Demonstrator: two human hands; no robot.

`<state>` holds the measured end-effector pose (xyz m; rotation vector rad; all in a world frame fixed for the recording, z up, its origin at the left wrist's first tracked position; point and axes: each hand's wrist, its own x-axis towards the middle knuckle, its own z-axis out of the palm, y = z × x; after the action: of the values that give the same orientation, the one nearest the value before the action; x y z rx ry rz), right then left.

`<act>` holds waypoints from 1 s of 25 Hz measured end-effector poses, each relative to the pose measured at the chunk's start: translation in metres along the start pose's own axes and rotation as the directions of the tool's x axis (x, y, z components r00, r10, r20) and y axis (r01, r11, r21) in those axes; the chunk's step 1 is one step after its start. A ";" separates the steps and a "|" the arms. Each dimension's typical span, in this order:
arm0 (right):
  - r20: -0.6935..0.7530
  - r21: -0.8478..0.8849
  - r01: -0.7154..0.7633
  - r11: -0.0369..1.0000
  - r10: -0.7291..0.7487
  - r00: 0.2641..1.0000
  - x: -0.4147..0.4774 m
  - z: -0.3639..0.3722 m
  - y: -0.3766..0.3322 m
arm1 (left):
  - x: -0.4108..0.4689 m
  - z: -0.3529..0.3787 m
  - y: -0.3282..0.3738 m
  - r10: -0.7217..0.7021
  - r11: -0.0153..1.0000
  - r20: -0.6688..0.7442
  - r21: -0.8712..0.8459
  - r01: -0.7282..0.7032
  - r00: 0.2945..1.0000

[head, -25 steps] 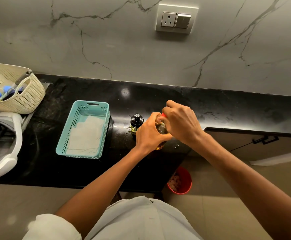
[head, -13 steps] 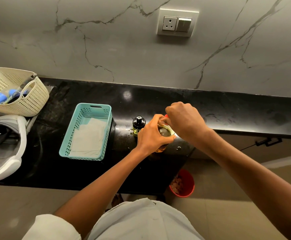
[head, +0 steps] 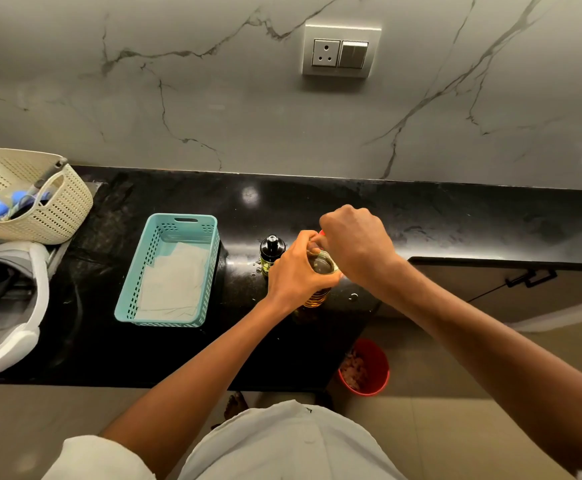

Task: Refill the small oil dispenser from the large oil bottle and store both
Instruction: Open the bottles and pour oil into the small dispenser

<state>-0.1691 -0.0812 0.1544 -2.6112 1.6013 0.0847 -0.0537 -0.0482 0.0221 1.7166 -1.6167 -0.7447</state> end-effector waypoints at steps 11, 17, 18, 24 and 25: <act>0.012 -0.021 -0.008 1.000 0.008 1.000 0.003 -0.006 -0.002 | -0.001 0.001 -0.002 0.000 1.000 0.000 -0.022 0.000 1.000; 0.018 -0.005 0.113 0.994 -0.113 0.993 0.006 -0.007 0.000 | 0.000 0.002 -0.002 0.009 1.000 -0.017 0.012 -0.008 1.000; 0.004 0.001 0.126 0.992 -0.126 0.992 0.006 -0.007 0.003 | 0.000 0.002 -0.003 0.009 1.000 -0.016 0.010 -0.009 1.000; -0.359 0.229 0.122 0.966 -0.032 0.933 -0.014 0.016 0.023 | 0.001 0.004 -0.006 -0.004 1.000 -0.019 0.017 0.004 1.000; -0.427 0.306 0.116 0.945 0.027 0.904 -0.020 0.026 0.025 | 0.001 0.005 -0.006 -0.005 1.000 -0.025 0.020 0.006 1.000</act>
<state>-0.2007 -0.0723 0.1298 -2.5081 1.4960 -0.7426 -0.0534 -0.0495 0.0141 1.7384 -1.6083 -0.7100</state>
